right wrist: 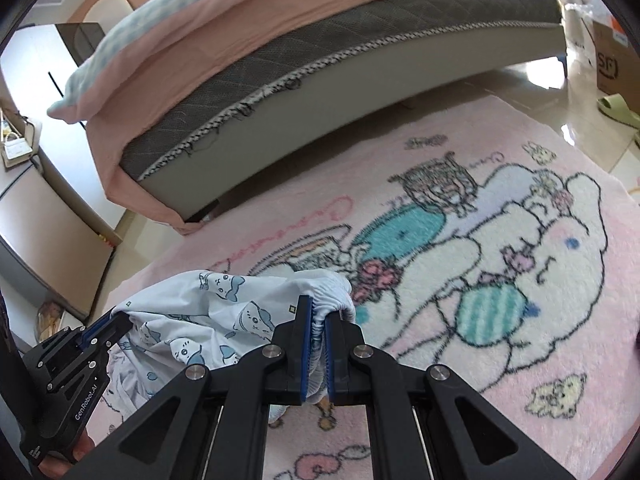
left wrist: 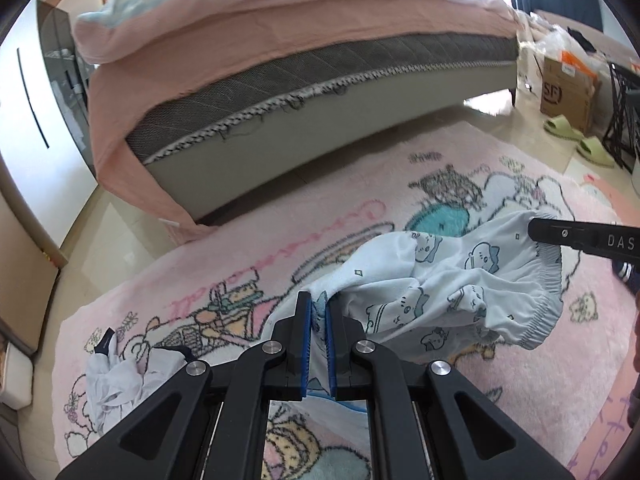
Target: Fold clothes
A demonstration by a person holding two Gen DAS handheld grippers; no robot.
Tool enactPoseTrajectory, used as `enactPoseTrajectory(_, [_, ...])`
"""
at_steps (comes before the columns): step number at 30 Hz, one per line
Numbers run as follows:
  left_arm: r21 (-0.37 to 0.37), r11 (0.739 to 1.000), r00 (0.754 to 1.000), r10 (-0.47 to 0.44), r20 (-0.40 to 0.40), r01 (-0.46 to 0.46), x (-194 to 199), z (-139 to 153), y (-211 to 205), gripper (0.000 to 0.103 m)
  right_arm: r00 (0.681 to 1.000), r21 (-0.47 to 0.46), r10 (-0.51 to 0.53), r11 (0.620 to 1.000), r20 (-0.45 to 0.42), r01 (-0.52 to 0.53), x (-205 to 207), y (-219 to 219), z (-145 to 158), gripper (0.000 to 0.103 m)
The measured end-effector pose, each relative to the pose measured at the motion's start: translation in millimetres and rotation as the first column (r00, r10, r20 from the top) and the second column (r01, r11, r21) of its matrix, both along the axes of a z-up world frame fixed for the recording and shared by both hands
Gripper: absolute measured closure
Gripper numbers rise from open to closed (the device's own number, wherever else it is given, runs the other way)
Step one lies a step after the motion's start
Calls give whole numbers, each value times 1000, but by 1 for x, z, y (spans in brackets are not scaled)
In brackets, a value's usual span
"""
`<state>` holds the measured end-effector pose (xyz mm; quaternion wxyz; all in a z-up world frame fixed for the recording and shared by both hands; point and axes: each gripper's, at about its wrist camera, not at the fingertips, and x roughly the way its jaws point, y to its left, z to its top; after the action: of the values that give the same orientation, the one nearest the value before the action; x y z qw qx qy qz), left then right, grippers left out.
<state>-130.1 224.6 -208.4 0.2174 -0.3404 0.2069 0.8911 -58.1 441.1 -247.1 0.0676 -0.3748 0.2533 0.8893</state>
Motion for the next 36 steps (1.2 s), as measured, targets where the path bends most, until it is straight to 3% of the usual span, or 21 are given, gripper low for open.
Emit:
enactPoseTrajectory(13, [-68,997,980,58,192,-46,-16,-48,-15,95,997,-13,-11,1000,83,12,13,6,-26,99])
enactPoseTrajectory(21, [21,994,930,90,356,-104,-24,-60,-38,95,992,-46,5,999,127,1,14,-2,-40,98])
enactPoseTrajectory(26, [51,990,936,107,336,-132,-15,-52,-43,95,992,-78,19,997,124,-9,15,-6,-39,98])
enactPoseTrajectory(29, [117,990,963,40,267,-74,7,-40,-41,95,993,-81,28,997,119,-18,13,-11,-36,98])
enactPoseTrajectory(32, [102,994,980,13,201,-34,24,-32,-40,95,993,-85,37,996,112,-28,10,-15,-33,98])
enactPoseTrajectory(36, [116,993,982,-20,187,-2,34,-31,-43,95,993,-88,43,996,110,-34,9,-19,-31,98])
